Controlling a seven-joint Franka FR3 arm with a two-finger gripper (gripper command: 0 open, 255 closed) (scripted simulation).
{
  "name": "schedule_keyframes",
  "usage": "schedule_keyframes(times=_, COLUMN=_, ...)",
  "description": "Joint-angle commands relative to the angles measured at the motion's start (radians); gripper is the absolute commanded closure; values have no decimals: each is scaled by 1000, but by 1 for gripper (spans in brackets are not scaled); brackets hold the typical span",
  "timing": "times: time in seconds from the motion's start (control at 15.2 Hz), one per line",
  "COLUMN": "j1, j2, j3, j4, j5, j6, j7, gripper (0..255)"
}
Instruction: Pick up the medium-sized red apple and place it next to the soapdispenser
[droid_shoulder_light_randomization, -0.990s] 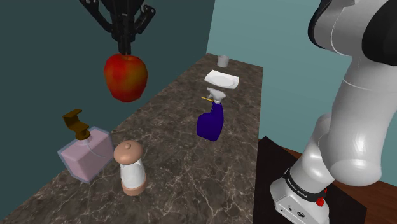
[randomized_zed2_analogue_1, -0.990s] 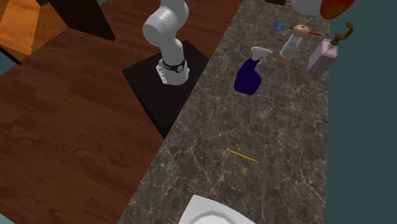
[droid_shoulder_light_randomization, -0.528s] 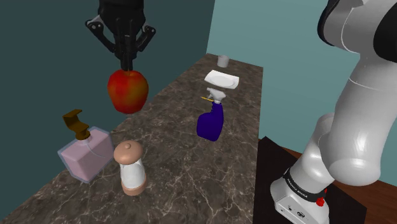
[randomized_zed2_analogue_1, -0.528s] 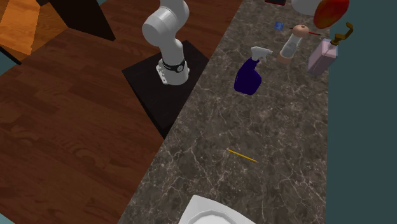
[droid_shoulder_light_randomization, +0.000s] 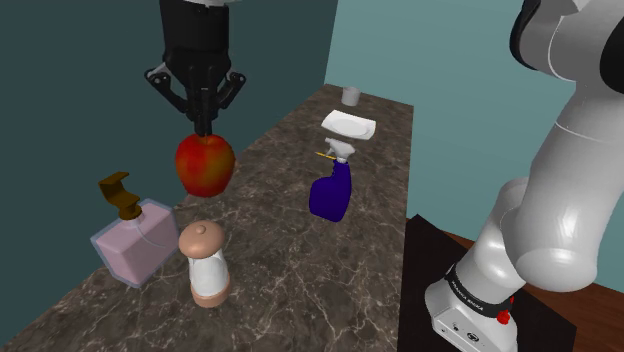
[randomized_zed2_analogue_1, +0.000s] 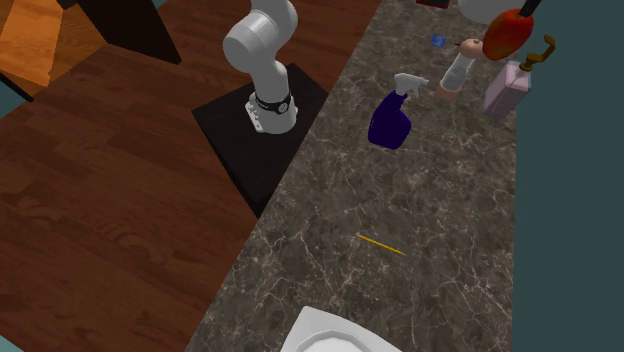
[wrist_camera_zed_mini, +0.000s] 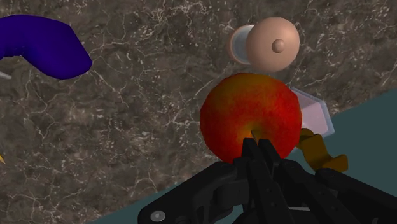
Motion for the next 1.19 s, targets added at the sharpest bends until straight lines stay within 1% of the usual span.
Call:
schedule_keyframes(times=0.0, j1=-2, j2=-5, j3=-1, j4=-36, j5=2, j6=31, j7=-2, gripper=255)
schedule_keyframes(times=0.53, j1=-7, j2=-16, j3=-3, j4=-157, j5=7, j6=142, j7=-6, gripper=255)
schedule_keyframes(times=1.12, j1=-9, j2=-9, j3=-5, j4=-269, j5=3, j6=261, j7=-6, gripper=255)
